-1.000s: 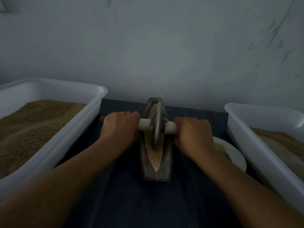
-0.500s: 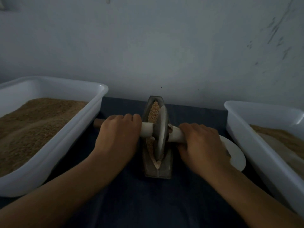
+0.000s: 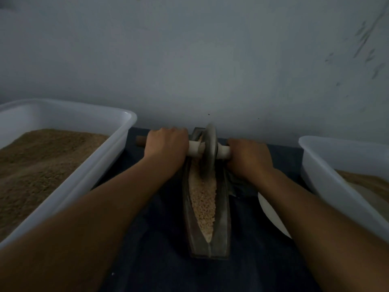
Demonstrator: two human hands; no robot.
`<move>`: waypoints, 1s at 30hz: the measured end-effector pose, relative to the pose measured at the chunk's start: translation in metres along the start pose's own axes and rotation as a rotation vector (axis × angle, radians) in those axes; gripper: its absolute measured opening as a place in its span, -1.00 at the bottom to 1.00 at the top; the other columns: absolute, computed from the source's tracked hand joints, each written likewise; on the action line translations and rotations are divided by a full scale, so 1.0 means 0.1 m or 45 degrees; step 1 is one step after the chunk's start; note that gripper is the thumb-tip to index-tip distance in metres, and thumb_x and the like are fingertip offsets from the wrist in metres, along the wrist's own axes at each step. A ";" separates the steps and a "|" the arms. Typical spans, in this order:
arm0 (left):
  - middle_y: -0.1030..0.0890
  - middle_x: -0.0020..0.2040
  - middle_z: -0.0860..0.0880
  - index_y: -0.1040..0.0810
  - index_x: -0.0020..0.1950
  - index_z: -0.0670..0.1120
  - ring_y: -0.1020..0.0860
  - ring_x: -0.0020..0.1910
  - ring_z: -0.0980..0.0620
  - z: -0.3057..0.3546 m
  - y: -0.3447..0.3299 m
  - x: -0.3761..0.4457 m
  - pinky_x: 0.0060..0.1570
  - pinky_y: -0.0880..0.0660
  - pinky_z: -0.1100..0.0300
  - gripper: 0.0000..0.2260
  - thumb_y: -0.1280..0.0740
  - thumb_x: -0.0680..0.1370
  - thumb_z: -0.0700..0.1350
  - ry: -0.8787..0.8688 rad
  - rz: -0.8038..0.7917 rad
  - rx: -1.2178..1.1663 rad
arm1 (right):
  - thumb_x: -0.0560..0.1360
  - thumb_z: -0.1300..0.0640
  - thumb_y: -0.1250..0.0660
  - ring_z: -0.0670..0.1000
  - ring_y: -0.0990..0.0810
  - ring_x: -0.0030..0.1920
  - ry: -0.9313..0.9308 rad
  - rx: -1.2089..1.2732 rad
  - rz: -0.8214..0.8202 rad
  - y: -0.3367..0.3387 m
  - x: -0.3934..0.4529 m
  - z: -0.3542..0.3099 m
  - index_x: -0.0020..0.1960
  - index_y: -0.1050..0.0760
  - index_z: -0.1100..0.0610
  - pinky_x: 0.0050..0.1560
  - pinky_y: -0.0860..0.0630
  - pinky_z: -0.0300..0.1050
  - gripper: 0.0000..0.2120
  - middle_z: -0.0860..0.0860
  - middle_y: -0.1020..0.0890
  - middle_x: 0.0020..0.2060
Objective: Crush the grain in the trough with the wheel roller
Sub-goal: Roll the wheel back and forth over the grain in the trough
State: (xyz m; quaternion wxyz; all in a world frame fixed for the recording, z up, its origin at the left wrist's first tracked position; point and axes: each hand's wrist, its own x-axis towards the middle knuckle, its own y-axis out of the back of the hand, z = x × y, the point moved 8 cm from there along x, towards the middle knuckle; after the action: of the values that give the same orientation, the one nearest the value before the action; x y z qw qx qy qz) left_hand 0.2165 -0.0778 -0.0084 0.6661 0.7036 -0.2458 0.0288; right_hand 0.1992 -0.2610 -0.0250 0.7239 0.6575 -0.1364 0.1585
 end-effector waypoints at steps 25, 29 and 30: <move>-0.58 -0.05 0.03 -0.23 -0.06 0.06 -0.54 -0.15 0.02 0.06 0.29 -0.90 -0.19 -0.29 0.14 -0.64 -0.44 0.46 0.05 -0.116 0.121 -0.035 | 0.42 0.02 -0.41 0.05 -0.50 -0.20 0.099 0.091 0.217 0.57 -1.05 -0.23 -0.05 -0.51 -0.03 -0.18 -0.18 -0.09 -0.86 -0.05 -0.57 -0.20; -0.58 -0.03 0.05 -0.23 -0.05 0.07 -0.56 -0.12 0.03 0.09 0.41 -1.03 -0.20 -0.28 0.16 -0.67 -0.41 0.47 0.05 -0.166 0.141 -0.051 | 0.43 0.05 -0.42 0.06 -0.51 -0.16 0.107 0.082 0.213 0.69 -1.25 -0.26 0.02 -0.51 0.03 -0.15 -0.28 -0.06 -0.81 -0.01 -0.58 -0.15; -0.58 -0.03 0.05 -0.27 -0.04 0.07 -0.55 -0.13 0.04 0.10 0.43 -1.05 -0.19 -0.28 0.16 -0.69 -0.41 0.47 0.06 -0.172 0.147 -0.049 | 0.43 0.06 -0.42 0.06 -0.51 -0.15 0.100 0.085 0.207 0.70 -1.28 -0.27 0.02 -0.51 0.04 -0.14 -0.29 -0.05 -0.81 0.00 -0.58 -0.14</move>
State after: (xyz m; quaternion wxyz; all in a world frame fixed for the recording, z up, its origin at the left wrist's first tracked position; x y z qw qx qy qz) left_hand 0.1047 -0.0543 -0.0086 0.6586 0.6756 -0.3310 0.0148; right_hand 0.0536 -0.2344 -0.0157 0.6912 0.6613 -0.1555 0.2466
